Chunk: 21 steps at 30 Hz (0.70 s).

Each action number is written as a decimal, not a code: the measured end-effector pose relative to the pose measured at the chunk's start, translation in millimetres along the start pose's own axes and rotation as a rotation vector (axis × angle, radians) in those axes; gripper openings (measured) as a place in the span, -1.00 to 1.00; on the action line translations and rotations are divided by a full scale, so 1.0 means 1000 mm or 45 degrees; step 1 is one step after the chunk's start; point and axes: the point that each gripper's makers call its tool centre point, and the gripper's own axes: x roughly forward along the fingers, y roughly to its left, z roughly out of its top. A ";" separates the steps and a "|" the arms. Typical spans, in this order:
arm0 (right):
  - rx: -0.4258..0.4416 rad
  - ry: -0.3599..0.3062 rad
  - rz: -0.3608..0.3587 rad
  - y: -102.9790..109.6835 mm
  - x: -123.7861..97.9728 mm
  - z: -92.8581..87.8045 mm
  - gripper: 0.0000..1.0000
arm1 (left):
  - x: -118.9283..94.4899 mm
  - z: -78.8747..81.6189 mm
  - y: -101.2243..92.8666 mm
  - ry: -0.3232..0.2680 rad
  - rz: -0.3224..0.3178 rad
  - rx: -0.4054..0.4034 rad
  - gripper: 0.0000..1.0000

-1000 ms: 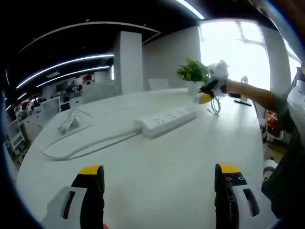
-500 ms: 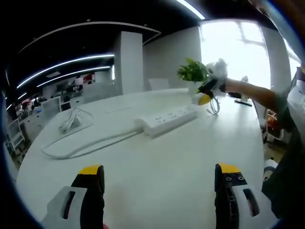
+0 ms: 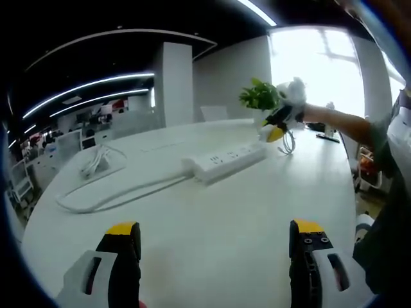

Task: Straighten the power strip on the desk, plug the charger into it

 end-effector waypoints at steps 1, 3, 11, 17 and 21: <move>-0.006 0.008 0.000 0.001 0.000 0.000 -0.47 | 0.000 0.000 0.000 0.000 0.001 0.001 0.98; -0.012 0.011 0.002 0.001 0.001 0.001 -0.47 | 0.000 0.000 0.000 -0.001 0.001 0.000 0.98; -0.057 0.059 0.022 0.005 0.004 0.004 -0.47 | 0.000 -0.001 -0.002 0.000 -0.008 0.003 0.98; -0.094 0.086 0.034 0.008 0.007 0.008 -0.47 | 0.000 -0.002 -0.001 0.000 -0.004 0.000 0.98; -0.118 0.112 0.040 0.011 0.009 0.008 -0.47 | -0.001 -0.003 -0.001 0.000 -0.001 0.001 0.98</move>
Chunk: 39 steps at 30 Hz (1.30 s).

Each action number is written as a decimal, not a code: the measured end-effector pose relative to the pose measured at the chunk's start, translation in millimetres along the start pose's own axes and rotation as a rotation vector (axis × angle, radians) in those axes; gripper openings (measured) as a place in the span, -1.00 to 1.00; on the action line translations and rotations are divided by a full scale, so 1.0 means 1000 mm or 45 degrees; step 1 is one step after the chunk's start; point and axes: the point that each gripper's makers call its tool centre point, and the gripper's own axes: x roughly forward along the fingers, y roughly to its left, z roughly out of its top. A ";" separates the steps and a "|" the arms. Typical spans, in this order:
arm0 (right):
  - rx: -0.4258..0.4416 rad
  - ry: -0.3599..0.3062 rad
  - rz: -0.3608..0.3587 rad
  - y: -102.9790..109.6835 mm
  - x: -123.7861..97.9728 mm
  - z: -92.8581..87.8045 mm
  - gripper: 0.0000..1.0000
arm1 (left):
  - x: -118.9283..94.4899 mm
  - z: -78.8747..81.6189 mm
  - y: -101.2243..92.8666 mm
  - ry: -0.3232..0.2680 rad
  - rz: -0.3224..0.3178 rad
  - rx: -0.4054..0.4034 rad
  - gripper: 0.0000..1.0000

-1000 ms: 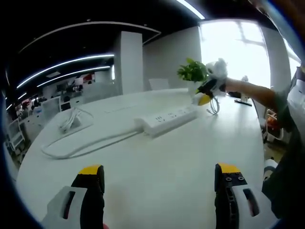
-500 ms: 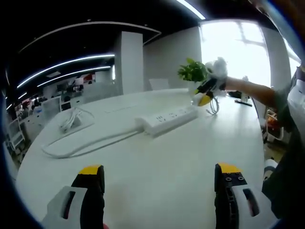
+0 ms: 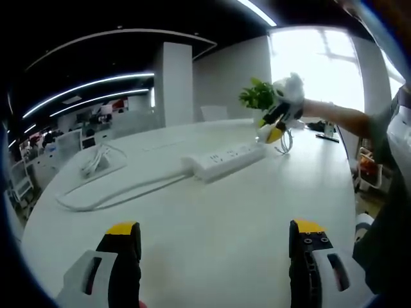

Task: Straighten the power strip on the desk, plug the charger into it

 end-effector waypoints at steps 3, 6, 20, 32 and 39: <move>-0.020 0.014 0.000 0.002 0.000 0.003 -0.47 | 0.000 -0.001 0.001 0.001 0.001 -0.001 0.98; -0.044 0.033 -0.002 0.001 0.001 0.005 -0.47 | 0.001 -0.002 0.001 0.001 -0.001 -0.002 0.98; -0.128 0.134 0.008 0.002 0.004 0.003 -0.47 | -0.002 -0.006 0.001 -0.008 0.001 -0.013 0.98; -0.160 0.200 0.009 0.000 0.004 0.001 -0.47 | -0.003 -0.007 0.004 -0.014 0.003 -0.019 0.98; -0.216 0.299 0.016 -0.001 0.005 0.004 -0.47 | -0.005 -0.007 0.005 -0.019 0.008 -0.021 0.97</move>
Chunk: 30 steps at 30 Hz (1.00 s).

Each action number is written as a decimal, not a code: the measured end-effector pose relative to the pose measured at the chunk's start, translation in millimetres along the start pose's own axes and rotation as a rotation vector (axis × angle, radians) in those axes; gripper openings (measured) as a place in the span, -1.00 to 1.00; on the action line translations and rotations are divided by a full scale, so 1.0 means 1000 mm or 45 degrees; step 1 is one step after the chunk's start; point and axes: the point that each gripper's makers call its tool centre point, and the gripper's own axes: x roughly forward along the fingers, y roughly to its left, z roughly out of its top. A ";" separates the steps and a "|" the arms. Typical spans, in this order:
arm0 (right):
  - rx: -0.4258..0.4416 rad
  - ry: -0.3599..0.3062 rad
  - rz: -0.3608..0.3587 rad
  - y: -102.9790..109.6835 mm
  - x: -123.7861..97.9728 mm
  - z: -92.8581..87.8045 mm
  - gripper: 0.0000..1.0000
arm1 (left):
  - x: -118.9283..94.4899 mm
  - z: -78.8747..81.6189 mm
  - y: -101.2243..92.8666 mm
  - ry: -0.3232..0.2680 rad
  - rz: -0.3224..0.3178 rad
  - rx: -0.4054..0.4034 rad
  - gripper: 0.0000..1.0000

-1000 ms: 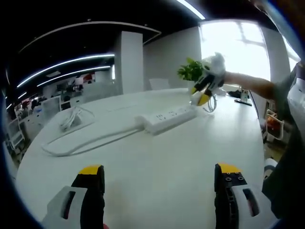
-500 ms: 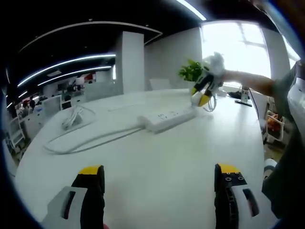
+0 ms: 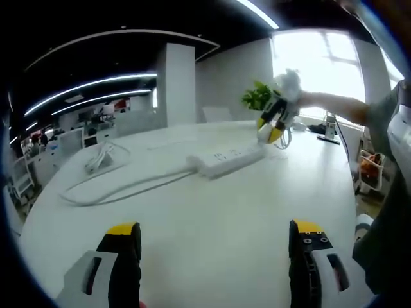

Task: Straighten the power strip on the desk, plug the charger into it

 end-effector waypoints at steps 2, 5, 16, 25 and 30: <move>0.006 0.020 0.003 0.000 0.000 0.000 -0.47 | 0.000 0.000 0.000 0.000 0.001 -0.001 0.97; 0.019 0.057 0.009 0.000 0.000 0.001 -0.47 | -0.001 0.000 0.000 -0.002 -0.001 0.001 0.97; -0.065 0.167 0.014 0.000 -0.001 0.004 -0.47 | -0.001 0.001 0.000 -0.005 -0.002 0.001 0.97; -0.077 0.268 0.028 0.000 0.000 0.005 -0.47 | 0.001 0.001 -0.001 -0.008 -0.009 0.000 0.97; -0.092 0.309 0.037 -0.001 0.000 0.008 -0.47 | -0.001 0.001 0.000 -0.008 -0.006 0.002 0.97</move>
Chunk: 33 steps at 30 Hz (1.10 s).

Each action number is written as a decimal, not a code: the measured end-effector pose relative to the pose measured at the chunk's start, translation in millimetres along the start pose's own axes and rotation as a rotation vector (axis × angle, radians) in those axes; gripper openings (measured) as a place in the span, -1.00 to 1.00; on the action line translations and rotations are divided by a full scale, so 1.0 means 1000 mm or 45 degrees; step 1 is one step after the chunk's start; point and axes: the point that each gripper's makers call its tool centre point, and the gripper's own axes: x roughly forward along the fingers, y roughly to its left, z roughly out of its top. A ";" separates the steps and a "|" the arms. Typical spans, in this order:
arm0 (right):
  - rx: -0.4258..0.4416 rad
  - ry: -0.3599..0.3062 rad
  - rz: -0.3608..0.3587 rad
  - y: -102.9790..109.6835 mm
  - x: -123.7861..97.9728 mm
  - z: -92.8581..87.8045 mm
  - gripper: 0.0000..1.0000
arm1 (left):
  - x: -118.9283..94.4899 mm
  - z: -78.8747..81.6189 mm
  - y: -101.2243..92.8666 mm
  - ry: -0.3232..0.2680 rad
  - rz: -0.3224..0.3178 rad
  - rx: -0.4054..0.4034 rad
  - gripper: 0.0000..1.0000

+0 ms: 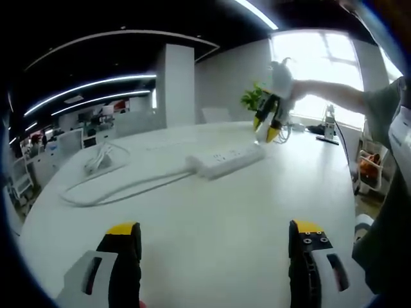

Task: Straighten the power strip on the desk, plug the charger into it

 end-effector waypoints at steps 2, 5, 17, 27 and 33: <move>-0.003 0.014 0.003 -0.001 0.000 0.001 -0.47 | 0.000 -0.001 0.002 0.003 0.006 -0.004 0.97; -0.001 0.035 0.005 0.001 0.000 0.000 -0.47 | -0.001 -0.002 0.002 0.002 0.005 -0.004 0.96; -0.006 0.067 0.014 0.002 0.004 0.005 -0.46 | -0.001 -0.001 0.001 -0.004 -0.004 -0.001 0.96; -0.027 0.086 0.019 0.000 0.003 0.008 -0.47 | 0.000 -0.001 0.002 -0.001 -0.002 -0.004 0.96; -0.013 0.119 0.025 0.000 0.003 0.007 -0.47 | 0.001 0.000 0.002 -0.003 -0.005 -0.002 0.96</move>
